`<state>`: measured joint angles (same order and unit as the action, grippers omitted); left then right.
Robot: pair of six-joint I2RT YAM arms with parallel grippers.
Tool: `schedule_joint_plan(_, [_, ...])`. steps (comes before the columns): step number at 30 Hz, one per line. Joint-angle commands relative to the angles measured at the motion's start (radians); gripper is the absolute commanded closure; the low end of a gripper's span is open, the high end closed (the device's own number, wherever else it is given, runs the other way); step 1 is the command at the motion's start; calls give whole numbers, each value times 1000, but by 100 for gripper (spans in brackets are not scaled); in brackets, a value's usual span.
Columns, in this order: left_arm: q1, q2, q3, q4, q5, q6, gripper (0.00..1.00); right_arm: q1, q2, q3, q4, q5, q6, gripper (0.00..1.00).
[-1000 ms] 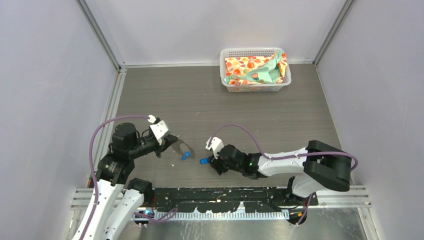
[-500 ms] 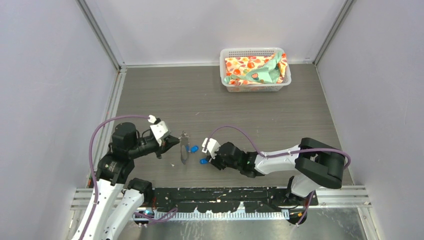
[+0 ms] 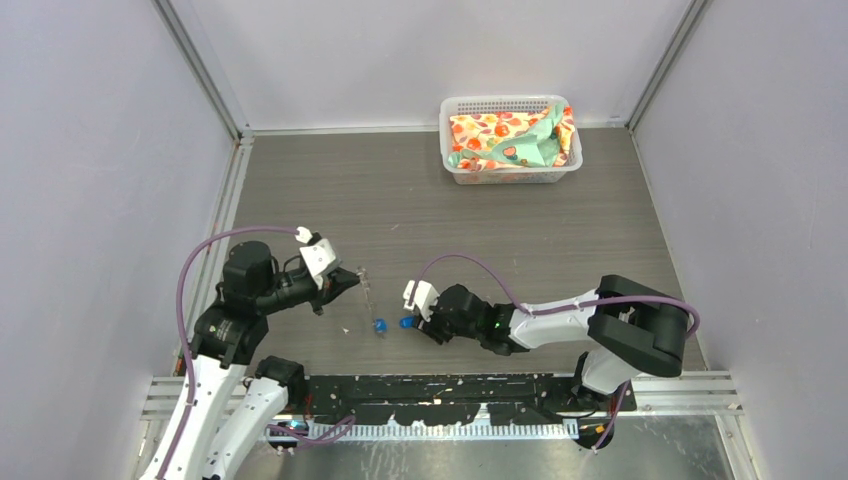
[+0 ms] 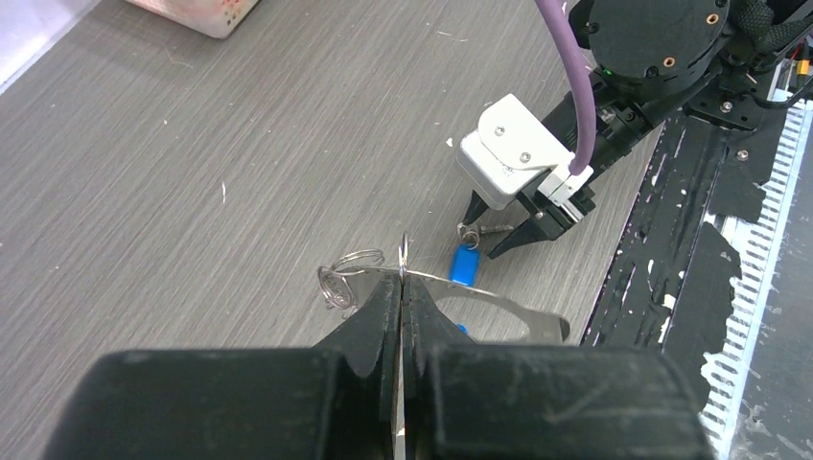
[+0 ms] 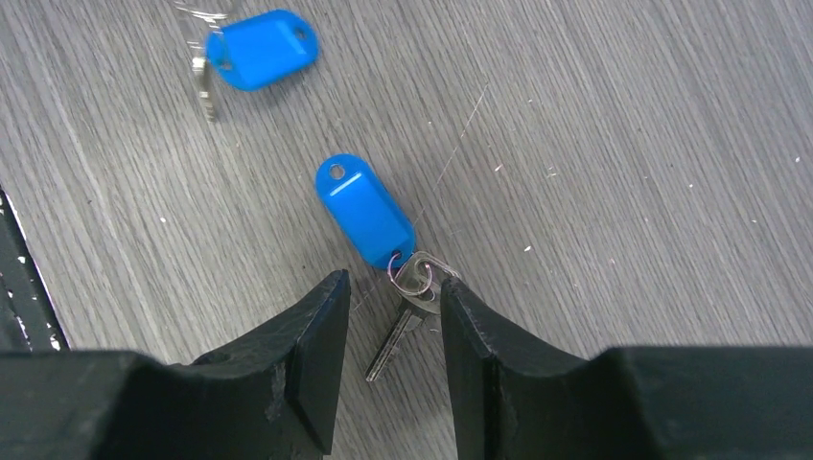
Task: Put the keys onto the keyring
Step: Pick up the key from the center of the board.
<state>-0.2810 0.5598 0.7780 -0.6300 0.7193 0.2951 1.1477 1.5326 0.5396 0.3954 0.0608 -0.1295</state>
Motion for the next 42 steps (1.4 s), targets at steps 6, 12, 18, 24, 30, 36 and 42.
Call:
schedule_joint_plan(6, [3,-20,46,-3,56,37,100,-20,53,-3,93,4,-4,61])
schedule_joint_plan(12, [3,-41,56,-35,119,53,100,-55,45,-13,112,-22,13,79])
schedule_joint_plan(18, [3,-38,59,-33,128,49,100,-71,-26,-10,87,-47,23,99])
schedule_joint_plan(24, [3,-42,60,-32,164,47,100,-79,-140,16,-15,-114,1,99])
schedule_joint_plan(30, [3,-46,59,-56,253,72,100,-80,-285,89,-213,-178,-33,99])
schedule_joint_plan(36, [3,-42,57,-18,375,75,100,-75,-444,228,-461,-236,-81,99])
schedule_joint_plan(42, [2,-15,82,29,509,76,100,0,-546,378,-656,-273,-258,99])
